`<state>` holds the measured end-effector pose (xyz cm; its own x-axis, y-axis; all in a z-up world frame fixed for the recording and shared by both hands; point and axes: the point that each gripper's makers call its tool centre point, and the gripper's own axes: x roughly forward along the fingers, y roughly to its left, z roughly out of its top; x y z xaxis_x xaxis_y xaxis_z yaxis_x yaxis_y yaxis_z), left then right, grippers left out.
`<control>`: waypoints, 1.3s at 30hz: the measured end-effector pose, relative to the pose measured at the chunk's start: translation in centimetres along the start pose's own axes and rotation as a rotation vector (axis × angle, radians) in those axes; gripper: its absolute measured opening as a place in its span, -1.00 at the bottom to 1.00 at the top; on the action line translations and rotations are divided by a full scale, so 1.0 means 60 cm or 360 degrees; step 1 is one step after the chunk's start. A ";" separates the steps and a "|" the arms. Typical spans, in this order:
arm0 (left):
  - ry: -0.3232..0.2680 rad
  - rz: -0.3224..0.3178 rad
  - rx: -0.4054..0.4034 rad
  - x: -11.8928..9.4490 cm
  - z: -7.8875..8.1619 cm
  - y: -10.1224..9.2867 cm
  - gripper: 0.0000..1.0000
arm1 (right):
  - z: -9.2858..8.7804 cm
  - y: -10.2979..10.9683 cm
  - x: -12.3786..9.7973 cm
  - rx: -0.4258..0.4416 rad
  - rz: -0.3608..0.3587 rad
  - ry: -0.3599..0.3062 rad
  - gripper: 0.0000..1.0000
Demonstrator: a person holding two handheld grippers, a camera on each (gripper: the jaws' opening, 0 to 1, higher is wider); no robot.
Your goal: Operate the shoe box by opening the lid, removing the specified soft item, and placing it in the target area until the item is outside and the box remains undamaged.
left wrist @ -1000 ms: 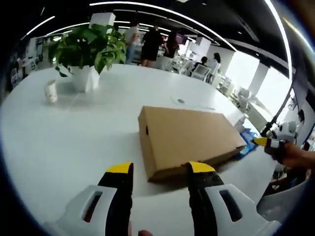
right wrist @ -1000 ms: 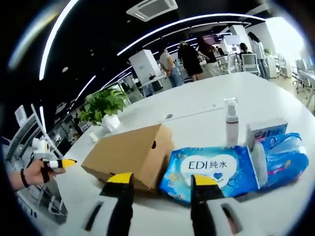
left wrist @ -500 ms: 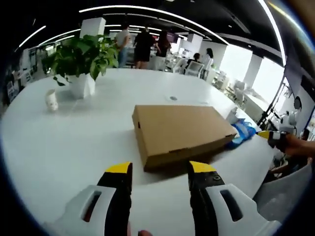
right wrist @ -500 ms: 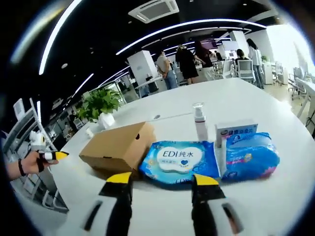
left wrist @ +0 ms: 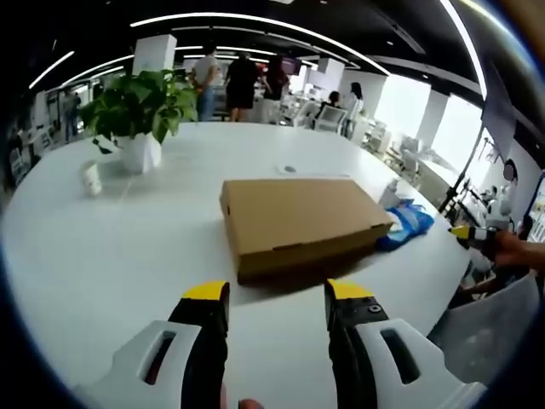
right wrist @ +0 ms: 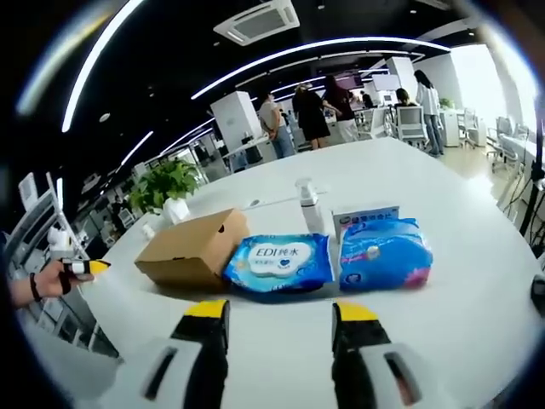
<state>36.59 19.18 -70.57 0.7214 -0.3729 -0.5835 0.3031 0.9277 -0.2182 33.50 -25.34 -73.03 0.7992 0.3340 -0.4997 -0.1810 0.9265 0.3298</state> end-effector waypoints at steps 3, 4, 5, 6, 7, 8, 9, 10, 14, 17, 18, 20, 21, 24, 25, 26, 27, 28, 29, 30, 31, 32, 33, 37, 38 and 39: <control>0.0003 -0.0007 0.0007 -0.006 -0.005 -0.010 -0.10 | -0.004 -0.010 -0.018 -0.0012 -0.0016 -0.0009 -0.07; 0.0001 -0.0009 0.0008 -0.010 -0.007 -0.015 -0.10 | -0.004 -0.013 -0.023 -0.0013 -0.0020 -0.0015 -0.06; -0.0001 -0.0011 0.0008 -0.013 -0.007 -0.018 -0.10 | -0.004 -0.017 -0.031 -0.0010 -0.0025 -0.0021 -0.06; -0.0003 -0.0014 0.0007 -0.014 -0.008 -0.020 -0.10 | -0.004 -0.018 -0.034 -0.0011 -0.0027 -0.0023 -0.05; -0.0006 -0.0017 0.0009 -0.016 -0.008 -0.024 -0.10 | -0.004 -0.022 -0.041 -0.0020 -0.0035 -0.0032 -0.04; -0.0009 -0.0019 0.0009 -0.019 -0.009 -0.028 -0.10 | -0.004 -0.023 -0.045 -0.0026 -0.0038 -0.0035 -0.04; -0.0014 -0.0024 0.0009 -0.021 -0.010 -0.033 -0.10 | -0.006 -0.026 -0.050 -0.0036 -0.0040 -0.0035 -0.02; -0.0016 -0.0027 0.0010 -0.022 -0.010 -0.036 -0.09 | -0.006 -0.028 -0.054 -0.0043 -0.0041 -0.0036 -0.01; -0.0018 -0.0049 0.0003 -0.027 -0.020 -0.050 -0.07 | -0.007 -0.034 -0.068 -0.0060 -0.0047 -0.0051 0.06; -0.0009 -0.0055 0.0001 -0.029 -0.030 -0.058 -0.05 | -0.008 -0.033 -0.073 -0.0066 -0.0048 -0.0067 0.11; -0.0003 -0.0057 0.0000 -0.031 -0.036 -0.062 -0.04 | -0.009 -0.031 -0.073 -0.0068 -0.0040 -0.0072 0.13; 0.0003 -0.0060 -0.0007 -0.033 -0.042 -0.066 -0.03 | -0.011 -0.028 -0.074 -0.0079 -0.0036 -0.0073 0.17; 0.0008 -0.0059 -0.0014 -0.034 -0.046 -0.067 -0.03 | -0.011 -0.028 -0.071 -0.0083 -0.0031 -0.0072 0.18; 0.0012 -0.0053 -0.0033 -0.037 -0.050 -0.070 -0.02 | -0.011 -0.024 -0.070 -0.0099 -0.0023 -0.0073 0.22; 0.0013 -0.0053 -0.0038 -0.038 -0.052 -0.072 -0.02 | -0.011 -0.023 -0.069 -0.0098 -0.0017 -0.0072 0.23; 0.0012 -0.0052 -0.0041 -0.038 -0.052 -0.073 -0.02 | -0.010 -0.021 -0.069 -0.0096 -0.0013 -0.0074 0.23; 0.0008 -0.0052 -0.0047 -0.039 -0.052 -0.075 -0.02 | -0.009 -0.019 -0.069 -0.0094 -0.0013 -0.0078 0.24; 0.0000 -0.0051 -0.0059 -0.040 -0.052 -0.077 -0.02 | -0.007 -0.017 -0.069 -0.0092 -0.0013 -0.0081 0.24; -0.0003 -0.0053 -0.0064 -0.040 -0.052 -0.079 -0.02 | -0.005 -0.015 -0.069 -0.0091 -0.0011 -0.0087 0.24; -0.0004 -0.0054 -0.0069 -0.040 -0.053 -0.081 -0.02 | -0.001 -0.012 -0.069 -0.0093 -0.0009 -0.0099 0.25; -0.0002 -0.0056 -0.0069 -0.041 -0.053 -0.083 -0.02 | -0.001 -0.010 -0.069 -0.0094 -0.0008 -0.0100 0.25; -0.0008 -0.0056 -0.0067 -0.042 -0.051 -0.085 -0.02 | 0.001 -0.006 -0.068 -0.0094 -0.0005 -0.0104 0.25; -0.0012 -0.0056 -0.0069 -0.043 -0.049 -0.084 -0.02 | 0.001 -0.005 -0.068 -0.0094 -0.0004 -0.0105 0.25; -0.0039 -0.0039 -0.0076 -0.047 -0.041 -0.080 -0.02 | 0.001 0.005 -0.064 -0.0098 0.0010 -0.0107 0.25; -0.0041 -0.0039 -0.0077 -0.047 -0.041 -0.080 -0.02 | 0.000 0.007 -0.063 -0.0102 0.0012 -0.0105 0.25; -0.0037 -0.0035 -0.0069 -0.048 -0.041 -0.080 -0.02 | 0.000 0.010 -0.062 -0.0106 0.0016 -0.0103 0.25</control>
<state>31.52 15.83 -69.80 0.7293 -0.3934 -0.5598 0.2925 0.9189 -0.2647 30.42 -26.04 -70.99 0.8323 0.3333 -0.4429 -0.2251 0.9334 0.2795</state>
